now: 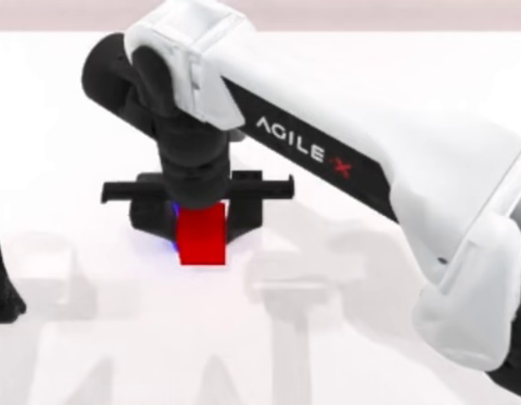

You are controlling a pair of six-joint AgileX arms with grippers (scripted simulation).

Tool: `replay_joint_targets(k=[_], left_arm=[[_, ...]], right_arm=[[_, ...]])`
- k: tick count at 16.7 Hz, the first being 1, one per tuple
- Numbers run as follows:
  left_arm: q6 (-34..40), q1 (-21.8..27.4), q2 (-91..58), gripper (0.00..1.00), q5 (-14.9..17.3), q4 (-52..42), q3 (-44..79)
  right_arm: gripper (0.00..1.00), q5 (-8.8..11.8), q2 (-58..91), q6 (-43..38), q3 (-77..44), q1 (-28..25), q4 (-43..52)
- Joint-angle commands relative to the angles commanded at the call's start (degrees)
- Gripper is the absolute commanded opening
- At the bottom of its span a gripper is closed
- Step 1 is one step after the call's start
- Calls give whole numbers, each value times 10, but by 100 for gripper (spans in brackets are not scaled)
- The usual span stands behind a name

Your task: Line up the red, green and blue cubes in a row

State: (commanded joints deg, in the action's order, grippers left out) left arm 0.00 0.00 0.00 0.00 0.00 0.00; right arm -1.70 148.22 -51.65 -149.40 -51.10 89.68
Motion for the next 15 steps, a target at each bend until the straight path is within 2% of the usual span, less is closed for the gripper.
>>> replay_joint_targets(k=[3,9,14,15], left_arm=[[0,0,0,100,0,0,0],[0,0,0,100,0,0,0],[0,0,0,100,0,0,0],[0,0,0,100,0,0,0]], right_arm=[[0,-1,-9,-1,41,2,-39],[0,0,-27,-1,201,-3,-170],[0,-1,-29,-2,216,-4,-184],[8,-1,-29,-2,216,-4,-184]])
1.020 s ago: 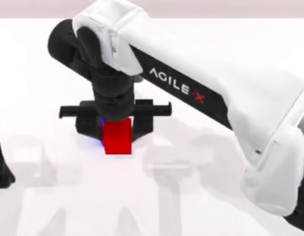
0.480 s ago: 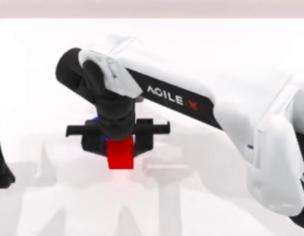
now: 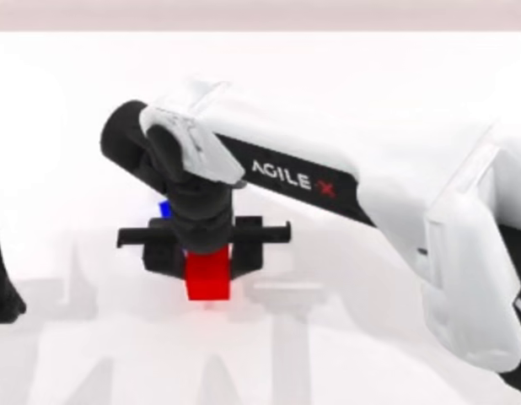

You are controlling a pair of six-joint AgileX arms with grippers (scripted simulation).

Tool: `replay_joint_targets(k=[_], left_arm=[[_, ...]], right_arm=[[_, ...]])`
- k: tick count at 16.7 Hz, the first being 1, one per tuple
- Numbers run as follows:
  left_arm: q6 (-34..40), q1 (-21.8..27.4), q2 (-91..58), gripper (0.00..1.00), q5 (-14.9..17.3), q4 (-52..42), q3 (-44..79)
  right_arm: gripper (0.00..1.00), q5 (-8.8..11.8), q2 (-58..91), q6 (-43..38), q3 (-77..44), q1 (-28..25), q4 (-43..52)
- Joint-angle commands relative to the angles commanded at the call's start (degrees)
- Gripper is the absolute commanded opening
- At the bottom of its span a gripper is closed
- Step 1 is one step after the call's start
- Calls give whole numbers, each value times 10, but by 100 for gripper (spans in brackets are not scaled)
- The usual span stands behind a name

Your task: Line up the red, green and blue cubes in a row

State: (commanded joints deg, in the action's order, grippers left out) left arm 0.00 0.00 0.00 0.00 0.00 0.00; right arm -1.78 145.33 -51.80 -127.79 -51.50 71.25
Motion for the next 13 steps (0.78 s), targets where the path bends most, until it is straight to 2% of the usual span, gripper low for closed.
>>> replay_joint_targets(k=[12,13], left_arm=[[0,0,0,100,0,0,0],[0,0,0,100,0,0,0]], right_arm=[[98,0,0,0,0,0,0],[100,0,0,0,0,0,0]])
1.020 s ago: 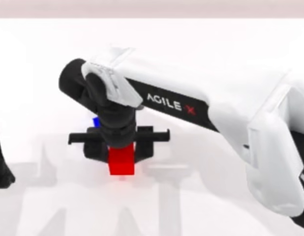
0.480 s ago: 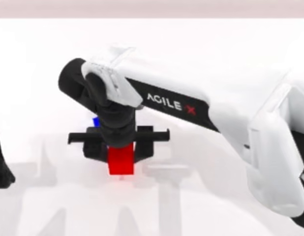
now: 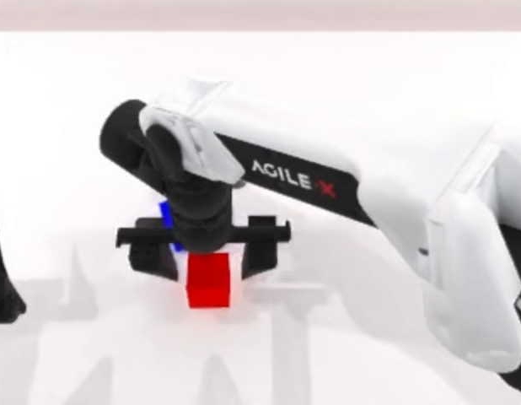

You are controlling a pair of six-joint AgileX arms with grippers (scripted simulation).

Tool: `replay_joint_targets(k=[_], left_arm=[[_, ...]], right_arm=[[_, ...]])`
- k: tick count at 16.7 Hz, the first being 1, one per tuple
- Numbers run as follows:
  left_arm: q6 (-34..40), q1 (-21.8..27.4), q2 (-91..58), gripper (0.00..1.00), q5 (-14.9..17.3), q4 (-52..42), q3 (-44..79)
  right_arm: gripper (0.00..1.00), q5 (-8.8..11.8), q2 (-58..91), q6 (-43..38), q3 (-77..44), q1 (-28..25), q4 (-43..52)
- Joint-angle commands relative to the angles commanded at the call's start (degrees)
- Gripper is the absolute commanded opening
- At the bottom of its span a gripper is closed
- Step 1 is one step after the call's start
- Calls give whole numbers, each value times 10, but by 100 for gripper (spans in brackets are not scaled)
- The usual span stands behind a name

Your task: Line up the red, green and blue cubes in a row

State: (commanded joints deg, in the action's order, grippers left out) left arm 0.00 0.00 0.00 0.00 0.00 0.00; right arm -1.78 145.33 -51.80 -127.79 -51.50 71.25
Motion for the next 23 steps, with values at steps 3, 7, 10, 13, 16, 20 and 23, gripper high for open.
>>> replay_joint_targets(k=[3,7,10,13,16,20,23], left_arm=[[0,0,0,100,0,0,0],[0,0,0,100,0,0,0],[0,0,0,100,0,0,0],[0,0,0,100,0,0,0],[0,0,0,100,0,0,0],[0,0,0,100,0,0,0],[0,0,0,100,0,0,0]], right_arm=[[100,0,0,0,0,0,0],[100,0,0,0,0,0,0],[100,0,2,-1,-10,1,9],[100,-1,11,-4,-69,0,62],[100,0,19,-4,-151,-3,131],[100,0,22,-1,-200,-5,179],[100,0,20,-1,-200,-2,177]])
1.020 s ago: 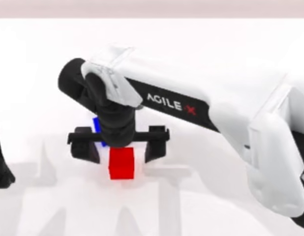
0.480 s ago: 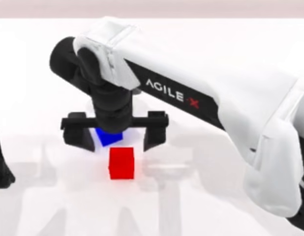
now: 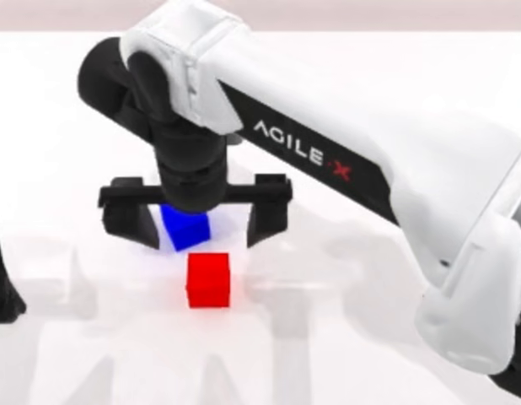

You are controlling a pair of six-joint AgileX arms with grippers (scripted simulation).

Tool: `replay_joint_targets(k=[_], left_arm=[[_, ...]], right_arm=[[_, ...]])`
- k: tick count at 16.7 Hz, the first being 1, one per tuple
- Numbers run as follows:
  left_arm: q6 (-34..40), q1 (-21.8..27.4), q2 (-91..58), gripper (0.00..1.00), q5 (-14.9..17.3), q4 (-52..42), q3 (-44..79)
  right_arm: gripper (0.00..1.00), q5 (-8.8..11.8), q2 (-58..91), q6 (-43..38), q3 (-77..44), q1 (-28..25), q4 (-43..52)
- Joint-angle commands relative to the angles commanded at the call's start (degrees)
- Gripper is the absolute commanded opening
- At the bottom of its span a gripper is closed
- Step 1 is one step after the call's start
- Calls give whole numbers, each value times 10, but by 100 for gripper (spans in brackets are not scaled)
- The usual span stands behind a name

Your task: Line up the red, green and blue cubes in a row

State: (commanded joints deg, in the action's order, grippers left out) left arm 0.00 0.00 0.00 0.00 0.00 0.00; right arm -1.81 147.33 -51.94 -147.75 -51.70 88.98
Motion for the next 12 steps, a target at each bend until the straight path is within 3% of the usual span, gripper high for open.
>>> replay_joint_targets(k=[3,6,12], left_arm=[[0,0,0,100,0,0,0],[0,0,0,100,0,0,0],[0,0,0,100,0,0,0]], right_arm=[[100,0,0,17,1,5,-1],[100,0,-3,86,11,30,-6],[100,4,-21,355,59,125,-27]])
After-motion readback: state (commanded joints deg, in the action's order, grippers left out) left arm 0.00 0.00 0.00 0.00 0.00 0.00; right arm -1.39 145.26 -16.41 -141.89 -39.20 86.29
